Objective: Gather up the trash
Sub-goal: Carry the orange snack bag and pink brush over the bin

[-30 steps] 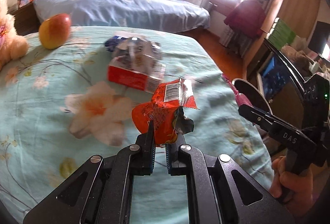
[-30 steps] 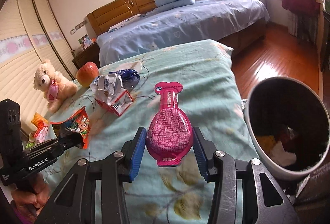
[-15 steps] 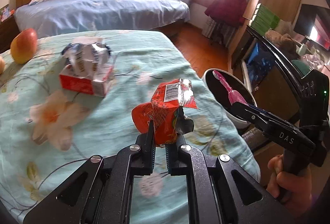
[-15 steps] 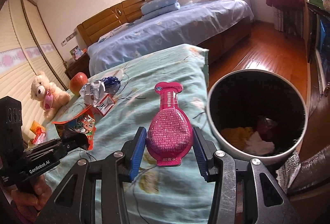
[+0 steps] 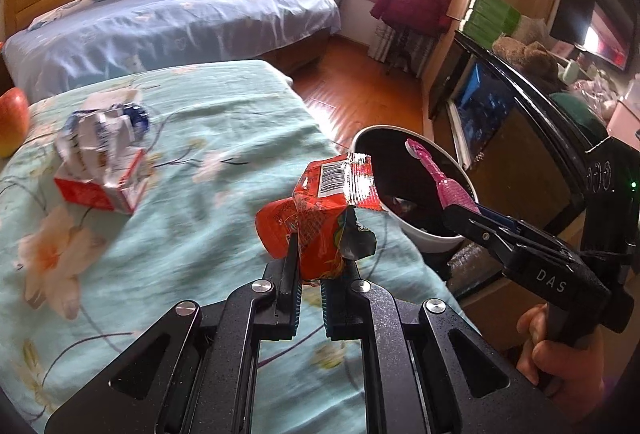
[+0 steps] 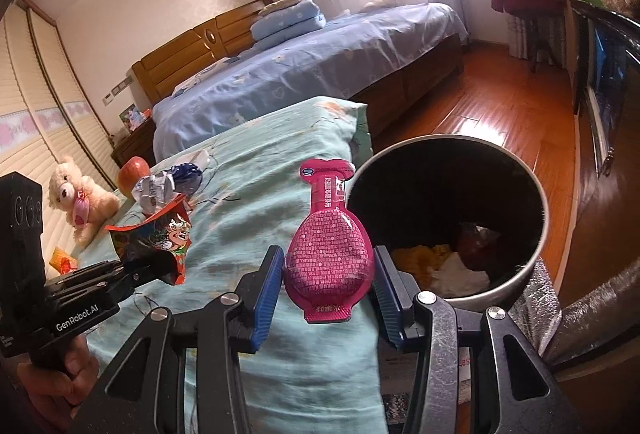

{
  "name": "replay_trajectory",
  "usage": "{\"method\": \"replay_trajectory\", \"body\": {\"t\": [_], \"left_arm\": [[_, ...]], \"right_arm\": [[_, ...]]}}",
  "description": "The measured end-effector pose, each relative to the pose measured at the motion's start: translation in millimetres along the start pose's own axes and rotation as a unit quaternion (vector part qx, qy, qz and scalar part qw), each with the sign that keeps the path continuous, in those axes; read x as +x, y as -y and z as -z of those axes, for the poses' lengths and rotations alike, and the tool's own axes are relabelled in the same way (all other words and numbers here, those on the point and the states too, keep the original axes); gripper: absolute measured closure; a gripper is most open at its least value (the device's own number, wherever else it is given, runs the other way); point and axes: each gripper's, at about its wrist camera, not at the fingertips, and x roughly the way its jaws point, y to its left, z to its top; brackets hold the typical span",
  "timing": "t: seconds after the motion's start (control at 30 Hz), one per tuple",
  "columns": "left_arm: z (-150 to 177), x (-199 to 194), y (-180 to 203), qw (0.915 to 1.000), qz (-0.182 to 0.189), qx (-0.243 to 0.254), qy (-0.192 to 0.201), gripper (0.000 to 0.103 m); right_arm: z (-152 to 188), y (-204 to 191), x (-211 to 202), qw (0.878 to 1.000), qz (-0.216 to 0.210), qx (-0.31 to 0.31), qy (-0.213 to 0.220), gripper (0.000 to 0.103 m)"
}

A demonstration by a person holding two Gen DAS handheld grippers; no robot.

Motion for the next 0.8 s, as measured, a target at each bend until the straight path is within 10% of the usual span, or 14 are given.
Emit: {"method": "replay_trajectory", "body": {"t": [0.8], "left_arm": [[-27.5,51.9,59.0,0.9981,0.022,0.052,-0.027,0.096]], "right_arm": [[-11.7,59.6,6.1,0.998,0.049,0.036,0.000,0.057]]}}
